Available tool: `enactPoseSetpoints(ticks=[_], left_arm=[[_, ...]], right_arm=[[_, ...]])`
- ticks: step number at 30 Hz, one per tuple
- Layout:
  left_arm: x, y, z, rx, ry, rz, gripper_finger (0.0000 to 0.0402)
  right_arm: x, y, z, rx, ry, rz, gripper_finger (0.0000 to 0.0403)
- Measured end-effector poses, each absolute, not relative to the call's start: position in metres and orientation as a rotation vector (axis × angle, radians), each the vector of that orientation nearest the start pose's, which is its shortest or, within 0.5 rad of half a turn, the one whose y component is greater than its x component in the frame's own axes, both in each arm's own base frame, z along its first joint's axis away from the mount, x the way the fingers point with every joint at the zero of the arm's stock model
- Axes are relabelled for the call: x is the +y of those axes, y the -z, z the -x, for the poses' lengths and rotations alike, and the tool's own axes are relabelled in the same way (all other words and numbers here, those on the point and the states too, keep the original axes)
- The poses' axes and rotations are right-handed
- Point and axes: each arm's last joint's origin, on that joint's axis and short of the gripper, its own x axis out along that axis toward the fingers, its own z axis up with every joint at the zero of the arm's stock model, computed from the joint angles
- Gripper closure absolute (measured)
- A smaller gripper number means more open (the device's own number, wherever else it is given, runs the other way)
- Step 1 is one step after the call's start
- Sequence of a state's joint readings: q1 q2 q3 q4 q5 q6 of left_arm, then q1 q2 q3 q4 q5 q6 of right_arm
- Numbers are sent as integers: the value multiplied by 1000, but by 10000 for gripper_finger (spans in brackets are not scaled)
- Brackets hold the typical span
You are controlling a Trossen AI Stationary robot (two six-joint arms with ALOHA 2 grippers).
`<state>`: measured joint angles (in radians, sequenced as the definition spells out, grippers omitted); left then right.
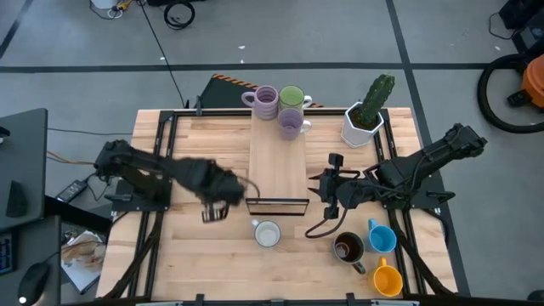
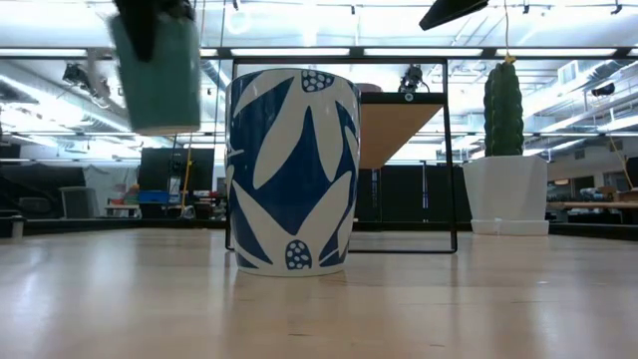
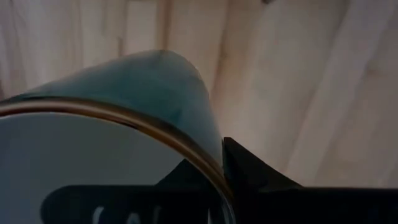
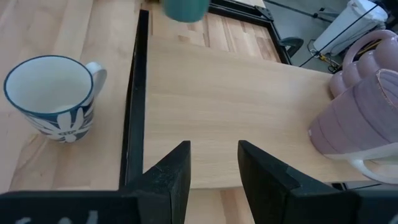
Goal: Place coffee mugs
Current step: Put the blue-green mug on the shelf
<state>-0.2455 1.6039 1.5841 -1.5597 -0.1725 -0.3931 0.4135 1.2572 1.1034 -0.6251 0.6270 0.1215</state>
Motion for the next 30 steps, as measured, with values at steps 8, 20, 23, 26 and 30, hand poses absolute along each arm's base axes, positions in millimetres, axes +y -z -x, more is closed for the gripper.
enactPoseSetpoints(ticks=[8, 20, 23, 26, 30], left_arm=[[3, -334, -274, 1544, -171, -164, 363], [76, -405, -279, 1206, -213, -224, 368], [90, -412, -288, 1169, -206, -177, 368], [100, -422, -296, 1173, -203, -167, 368], [106, -421, -313, 1210, -162, -150, 368]], right_arm=[[75, -312, -244, 675, 288, 264, 265], [61, -311, -247, 690, 344, 239, 272], [60, -311, -247, 689, 348, 235, 273], [60, -311, -247, 690, 352, 229, 273], [60, -311, -247, 688, 358, 217, 273]])
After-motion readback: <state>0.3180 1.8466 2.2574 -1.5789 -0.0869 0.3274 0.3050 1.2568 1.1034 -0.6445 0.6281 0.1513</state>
